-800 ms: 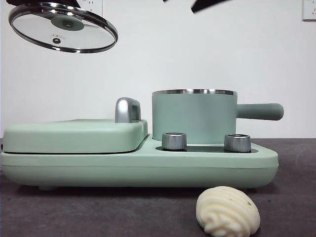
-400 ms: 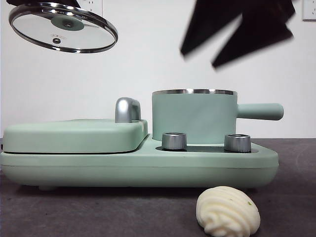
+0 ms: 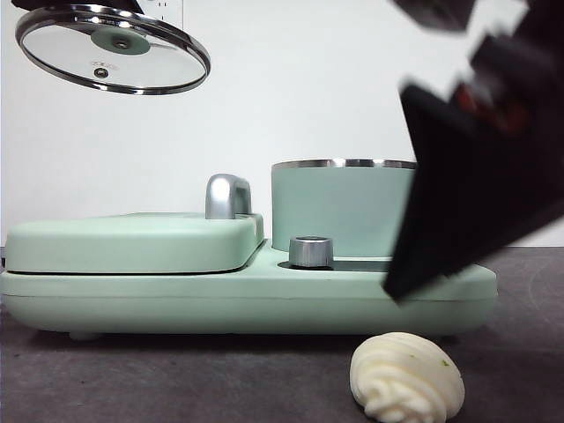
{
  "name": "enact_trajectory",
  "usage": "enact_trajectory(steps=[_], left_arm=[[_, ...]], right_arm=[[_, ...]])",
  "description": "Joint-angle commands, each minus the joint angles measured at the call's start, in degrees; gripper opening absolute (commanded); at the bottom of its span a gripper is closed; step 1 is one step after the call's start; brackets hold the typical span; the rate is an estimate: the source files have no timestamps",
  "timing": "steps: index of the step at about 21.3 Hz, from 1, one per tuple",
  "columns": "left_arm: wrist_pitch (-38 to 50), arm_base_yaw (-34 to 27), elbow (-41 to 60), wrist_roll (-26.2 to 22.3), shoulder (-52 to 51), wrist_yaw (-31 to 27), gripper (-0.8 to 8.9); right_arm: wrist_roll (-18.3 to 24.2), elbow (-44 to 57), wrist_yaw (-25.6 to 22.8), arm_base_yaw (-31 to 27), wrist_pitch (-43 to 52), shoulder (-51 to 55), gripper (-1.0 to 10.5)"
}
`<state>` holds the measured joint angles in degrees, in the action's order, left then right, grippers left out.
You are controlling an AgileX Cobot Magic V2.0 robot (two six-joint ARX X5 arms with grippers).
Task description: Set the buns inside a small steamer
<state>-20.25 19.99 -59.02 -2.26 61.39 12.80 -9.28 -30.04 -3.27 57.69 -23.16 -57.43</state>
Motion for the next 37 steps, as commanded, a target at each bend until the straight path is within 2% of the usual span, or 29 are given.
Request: enact_trajectory(steps=[1, 14, 17, 19, 22, 24, 30, 33, 37], left_arm=[[1.86, 0.17, -0.92, 0.2, 0.04, 0.07, 0.11], [1.88, 0.17, -0.92, 0.2, 0.04, 0.07, 0.11], [1.86, 0.17, -0.92, 0.2, 0.04, 0.07, 0.11], [1.86, 0.17, -0.92, 0.2, 0.04, 0.07, 0.11], [1.88, 0.17, -0.92, 0.17, 0.04, 0.09, 0.11], [1.88, 0.17, -0.92, 0.15, 0.04, 0.07, 0.11], [1.86, 0.17, -0.92, 0.15, 0.04, 0.09, 0.11], [1.86, 0.17, -0.92, 0.15, 0.04, 0.09, 0.11], [1.86, 0.17, -0.92, 0.17, 0.04, 0.09, 0.11]], right_arm=[[-1.95, 0.07, -0.17, 0.63, 0.85, -1.51, 3.6], [-3.54, 0.07, 1.66, 0.61, 7.37, -13.07, 3.6], [-4.5, 0.07, 1.79, 0.63, 7.52, -14.03, 2.1], [-5.73, -0.17, 1.84, 0.61, 6.71, -13.07, 2.0], [-7.56, -2.64, 1.81, 0.61, 0.52, -9.22, 2.0], [-9.22, -6.6, 1.79, 0.37, -7.08, -6.16, 2.0], [-10.86, -30.25, 3.85, -3.69, -37.94, -3.28, 2.0], [-8.66, -41.66, 4.94, -7.74, -44.11, -4.13, 2.0], [-4.26, -49.79, 5.01, -12.31, -44.48, -7.17, 2.0]])
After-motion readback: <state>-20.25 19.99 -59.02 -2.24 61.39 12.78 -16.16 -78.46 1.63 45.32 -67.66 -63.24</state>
